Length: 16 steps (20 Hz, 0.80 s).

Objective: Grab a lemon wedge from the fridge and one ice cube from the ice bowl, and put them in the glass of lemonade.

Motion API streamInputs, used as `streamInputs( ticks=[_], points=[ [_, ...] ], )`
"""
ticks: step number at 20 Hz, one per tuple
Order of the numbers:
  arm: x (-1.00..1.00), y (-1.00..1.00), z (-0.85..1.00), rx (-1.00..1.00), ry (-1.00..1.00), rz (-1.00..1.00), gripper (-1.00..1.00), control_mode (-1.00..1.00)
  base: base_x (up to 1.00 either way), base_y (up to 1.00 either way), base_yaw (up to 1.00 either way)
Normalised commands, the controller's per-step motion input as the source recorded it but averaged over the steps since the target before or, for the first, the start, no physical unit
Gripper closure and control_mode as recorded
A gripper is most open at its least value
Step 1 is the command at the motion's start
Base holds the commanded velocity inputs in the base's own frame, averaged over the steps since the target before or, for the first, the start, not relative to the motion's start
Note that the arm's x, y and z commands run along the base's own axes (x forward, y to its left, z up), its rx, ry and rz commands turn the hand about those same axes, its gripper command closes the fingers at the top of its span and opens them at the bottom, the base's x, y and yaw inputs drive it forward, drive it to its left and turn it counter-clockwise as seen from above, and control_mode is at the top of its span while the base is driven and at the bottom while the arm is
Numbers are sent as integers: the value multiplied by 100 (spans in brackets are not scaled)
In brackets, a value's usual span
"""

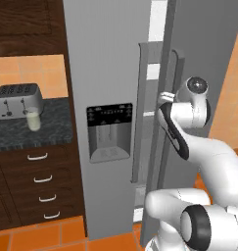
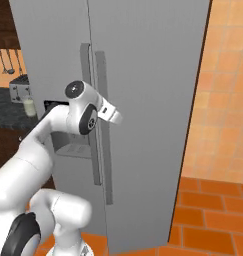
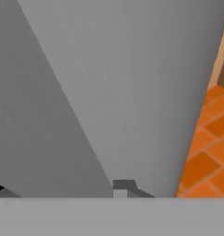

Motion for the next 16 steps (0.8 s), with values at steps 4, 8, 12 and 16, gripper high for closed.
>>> streamInputs(
  ticks=[4,8,12,16],
  points=[
    [-78,-100,7,16,14,-17,100,-100,0,0,0],
    [-71,-100,0,9,1,-16,100,-100,0,0,0],
    [-66,-100,-10,11,-7,-17,100,-100,0,0,0],
    [-63,-70,-1,12,-5,-21,-100,-100,0,0,0]
  ],
)
